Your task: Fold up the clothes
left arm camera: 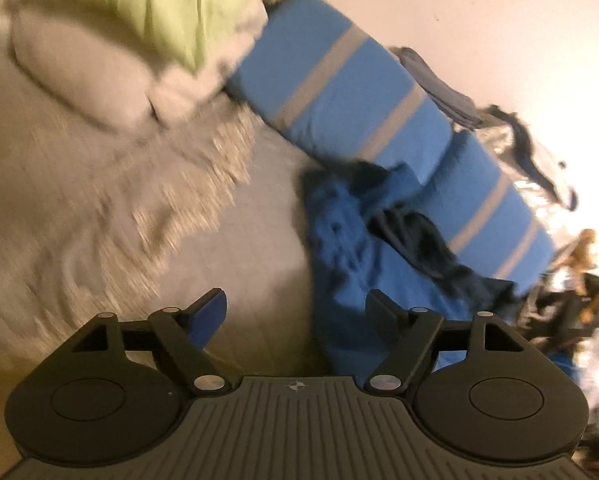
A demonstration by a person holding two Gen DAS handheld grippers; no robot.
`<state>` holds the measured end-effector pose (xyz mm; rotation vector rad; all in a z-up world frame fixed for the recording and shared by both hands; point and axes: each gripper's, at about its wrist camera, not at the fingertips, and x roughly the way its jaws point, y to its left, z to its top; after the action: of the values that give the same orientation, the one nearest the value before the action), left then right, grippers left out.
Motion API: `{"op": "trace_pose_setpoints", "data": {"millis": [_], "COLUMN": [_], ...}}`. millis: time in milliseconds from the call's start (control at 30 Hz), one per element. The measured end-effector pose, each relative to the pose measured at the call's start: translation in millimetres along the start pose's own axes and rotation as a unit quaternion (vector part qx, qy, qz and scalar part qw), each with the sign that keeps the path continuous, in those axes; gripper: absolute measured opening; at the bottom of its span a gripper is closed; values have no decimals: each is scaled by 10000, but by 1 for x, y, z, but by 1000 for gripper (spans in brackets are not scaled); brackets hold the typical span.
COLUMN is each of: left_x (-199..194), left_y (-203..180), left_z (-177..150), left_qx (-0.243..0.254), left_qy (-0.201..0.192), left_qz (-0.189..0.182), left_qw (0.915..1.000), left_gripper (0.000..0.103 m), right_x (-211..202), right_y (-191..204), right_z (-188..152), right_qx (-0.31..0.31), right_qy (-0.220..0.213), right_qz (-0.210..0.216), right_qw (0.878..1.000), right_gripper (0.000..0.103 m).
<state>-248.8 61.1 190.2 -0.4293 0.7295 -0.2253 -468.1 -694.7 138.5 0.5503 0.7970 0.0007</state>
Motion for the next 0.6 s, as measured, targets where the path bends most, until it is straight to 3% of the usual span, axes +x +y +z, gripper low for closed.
{"op": "trace_pose_setpoints", "data": {"millis": [133,333,600], "left_x": [-11,-33,-63], "left_y": [-25,-51,-81], "left_z": [26,65,94], "left_qx": [554,881,1136], "left_qy": [-149,-312,-357], "left_qz": [64,-13,-505], "left_qw": [9983,9956,9916], "left_gripper": [78,78,78], "right_x": [-22,-63,-116], "right_y": [19,47,62], "right_z": [34,85,133], "right_qx": [-512,-1091,-1062], "right_qy": [-356,-911,-1445], "right_qz": [-22,-206,-406], "right_qw": [9981,9896,9829], "right_gripper": [103,103,103]}}
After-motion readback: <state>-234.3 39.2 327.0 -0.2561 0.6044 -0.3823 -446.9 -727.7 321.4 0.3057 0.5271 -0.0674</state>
